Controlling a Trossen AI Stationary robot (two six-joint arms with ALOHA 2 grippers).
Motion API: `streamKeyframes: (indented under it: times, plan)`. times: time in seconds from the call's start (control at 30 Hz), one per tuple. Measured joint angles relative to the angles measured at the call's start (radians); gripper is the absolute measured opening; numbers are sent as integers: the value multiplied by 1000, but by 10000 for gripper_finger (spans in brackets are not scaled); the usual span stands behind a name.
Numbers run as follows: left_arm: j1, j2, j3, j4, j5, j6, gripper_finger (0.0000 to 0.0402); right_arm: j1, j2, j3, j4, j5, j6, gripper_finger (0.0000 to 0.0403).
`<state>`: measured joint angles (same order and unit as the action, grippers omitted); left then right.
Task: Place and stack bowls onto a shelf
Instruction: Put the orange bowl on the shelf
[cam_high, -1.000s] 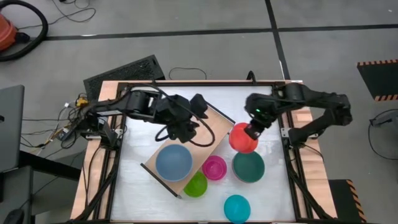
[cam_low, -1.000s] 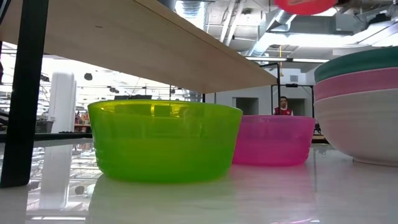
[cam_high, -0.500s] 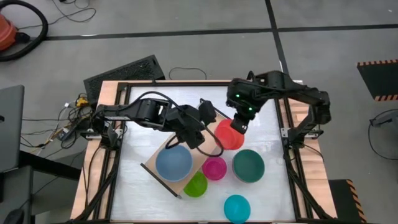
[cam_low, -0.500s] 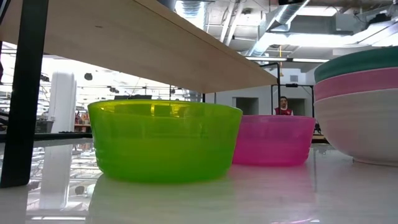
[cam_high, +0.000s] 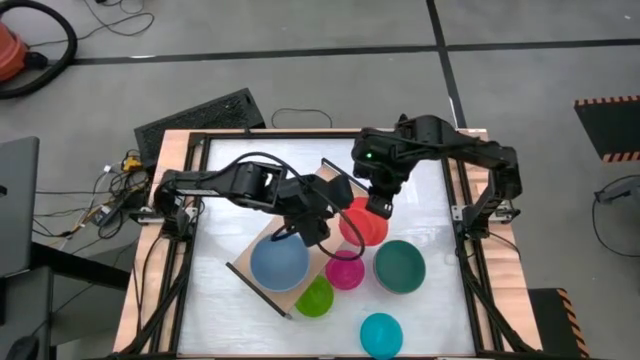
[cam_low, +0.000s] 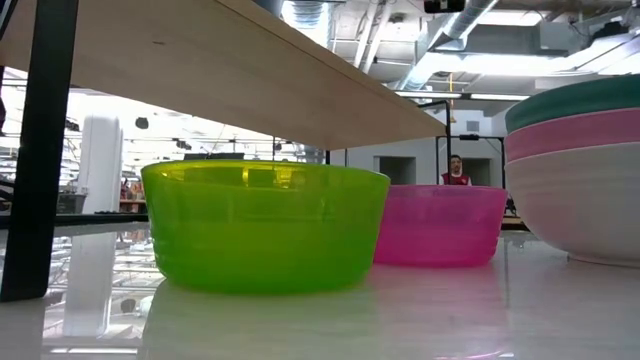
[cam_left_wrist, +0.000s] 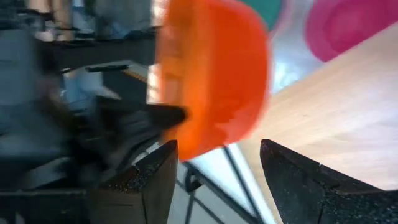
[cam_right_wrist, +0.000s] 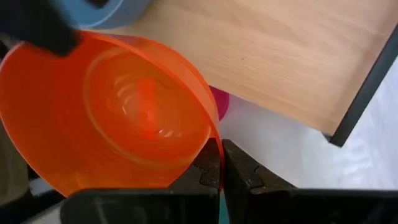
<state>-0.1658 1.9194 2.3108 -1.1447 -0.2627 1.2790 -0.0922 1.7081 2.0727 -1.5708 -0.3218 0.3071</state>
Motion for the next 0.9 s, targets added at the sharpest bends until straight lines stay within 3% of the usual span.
streamKeyframes:
  times: [0.23,0.4,0.47,0.53,0.63,0.9]
  plan:
    - [-10,-3,0,5,118,-15,215,7,0,0,-3,-60,-131,23]
    - [-16,-3,0,28,114,-23,215,6,0,0,-1,-77,-216,23]
    - [-25,-3,0,47,66,-80,215,6,1,0,2,-52,-210,23]
    - [-35,-4,0,69,26,-130,215,-5,0,0,-2,17,-101,23]
    - [-55,-10,0,61,-24,-180,215,-35,0,0,0,33,-12,23]
    - [-70,-8,1,57,-253,-208,215,-97,-9,0,0,115,89,23]
